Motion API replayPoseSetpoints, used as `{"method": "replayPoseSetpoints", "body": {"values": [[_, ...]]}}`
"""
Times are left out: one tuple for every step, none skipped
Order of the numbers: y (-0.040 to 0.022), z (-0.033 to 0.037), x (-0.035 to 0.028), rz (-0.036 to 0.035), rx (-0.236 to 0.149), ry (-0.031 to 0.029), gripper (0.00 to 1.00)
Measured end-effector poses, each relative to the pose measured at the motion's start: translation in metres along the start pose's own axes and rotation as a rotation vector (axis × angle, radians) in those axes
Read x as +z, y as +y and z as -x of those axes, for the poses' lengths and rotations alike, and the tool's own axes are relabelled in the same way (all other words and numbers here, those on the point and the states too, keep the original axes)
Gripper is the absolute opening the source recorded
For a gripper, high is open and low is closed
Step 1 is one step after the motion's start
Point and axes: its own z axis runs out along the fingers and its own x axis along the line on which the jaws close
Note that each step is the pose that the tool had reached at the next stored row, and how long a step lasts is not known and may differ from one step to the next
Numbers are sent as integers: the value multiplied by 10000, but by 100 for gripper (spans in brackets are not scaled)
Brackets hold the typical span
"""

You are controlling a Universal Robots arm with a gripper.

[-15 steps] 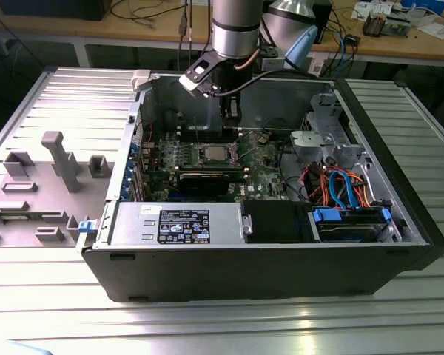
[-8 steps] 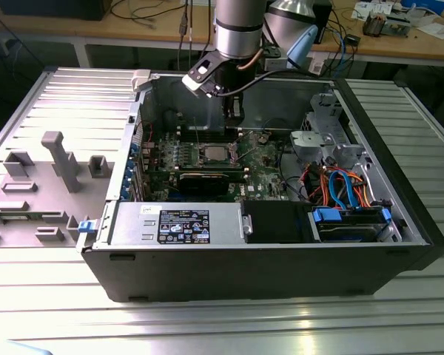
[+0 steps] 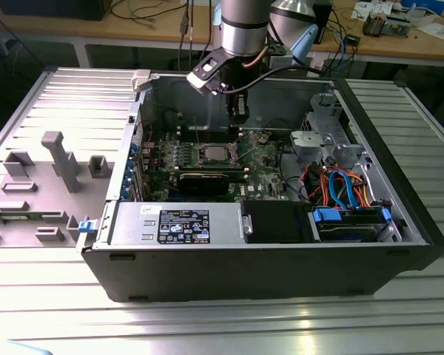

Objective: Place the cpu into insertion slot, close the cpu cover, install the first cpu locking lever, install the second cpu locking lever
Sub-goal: 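Close the cpu cover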

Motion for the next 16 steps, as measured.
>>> {"method": "replayPoseSetpoints", "body": {"values": [[24,2,0,0,0,-2,11],[58,3,1,1,1,-3,11],[79,4,2,0,2,-3,11],[103,5,2,1,1,-3,11],[136,7,2,0,0,-3,11],[160,9,3,1,0,-3,11],[195,11,3,0,2,-4,11],[218,12,3,0,0,-4,11],[243,14,4,0,1,-4,11],[268,14,4,0,1,-7,11],[293,15,5,-1,29,-13,11],[300,15,5,-3,73,-17,11],[305,15,5,-5,124,-18,11],[311,15,6,-9,204,-20,11],[322,16,7,-10,243,-20,11],[333,17,8,-10,246,-20,11]]}}
